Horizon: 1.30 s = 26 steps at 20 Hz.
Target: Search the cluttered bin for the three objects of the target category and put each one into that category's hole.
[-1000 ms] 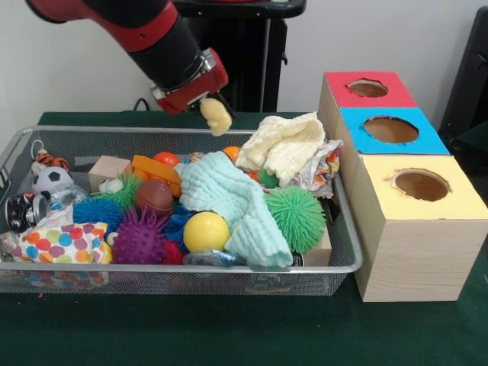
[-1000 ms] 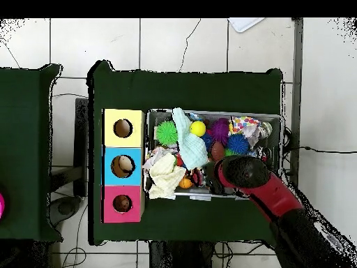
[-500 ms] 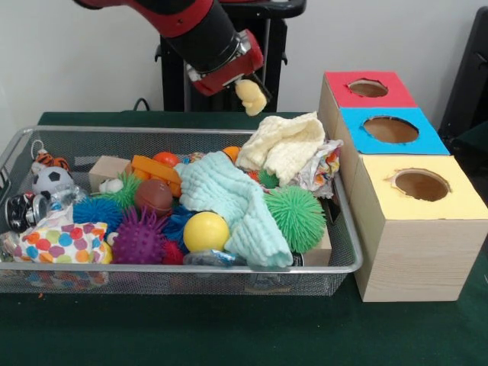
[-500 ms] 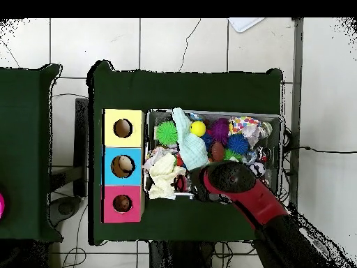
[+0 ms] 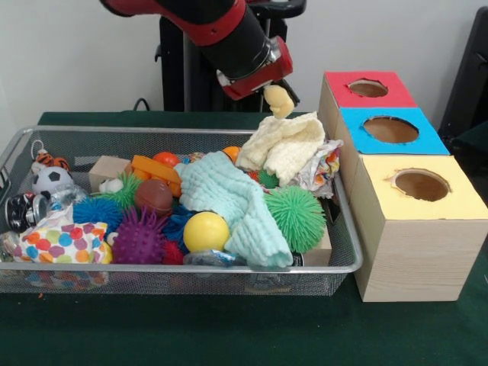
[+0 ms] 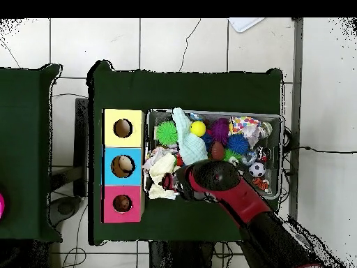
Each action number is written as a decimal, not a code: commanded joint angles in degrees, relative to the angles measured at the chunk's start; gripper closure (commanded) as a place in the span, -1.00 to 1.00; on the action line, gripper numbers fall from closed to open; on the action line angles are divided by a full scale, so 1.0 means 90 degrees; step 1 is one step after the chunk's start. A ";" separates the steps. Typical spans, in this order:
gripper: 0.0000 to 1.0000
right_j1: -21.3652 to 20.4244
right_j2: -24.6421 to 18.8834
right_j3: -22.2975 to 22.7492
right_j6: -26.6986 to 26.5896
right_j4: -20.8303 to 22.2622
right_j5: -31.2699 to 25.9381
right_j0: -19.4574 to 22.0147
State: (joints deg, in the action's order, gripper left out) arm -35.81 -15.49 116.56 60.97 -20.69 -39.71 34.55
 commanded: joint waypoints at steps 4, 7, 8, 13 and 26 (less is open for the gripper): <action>1.00 -0.0792 0.0122 0.0906 0.2105 -0.0748 0.0293 -0.0314; 1.00 -0.1174 0.0207 0.1066 0.2257 -0.0905 0.0019 -0.0521; 1.00 -0.1304 0.0225 0.1152 0.2291 -0.0962 -0.0038 -0.0581; 1.00 -0.1751 0.0303 0.1503 0.2416 -0.1296 -0.0113 -0.0823; 1.00 -0.0320 -0.0013 0.1529 0.1842 -0.1594 0.1745 -0.0415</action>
State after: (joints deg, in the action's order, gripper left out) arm -45.28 -12.58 127.13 64.76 -30.20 -34.94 29.33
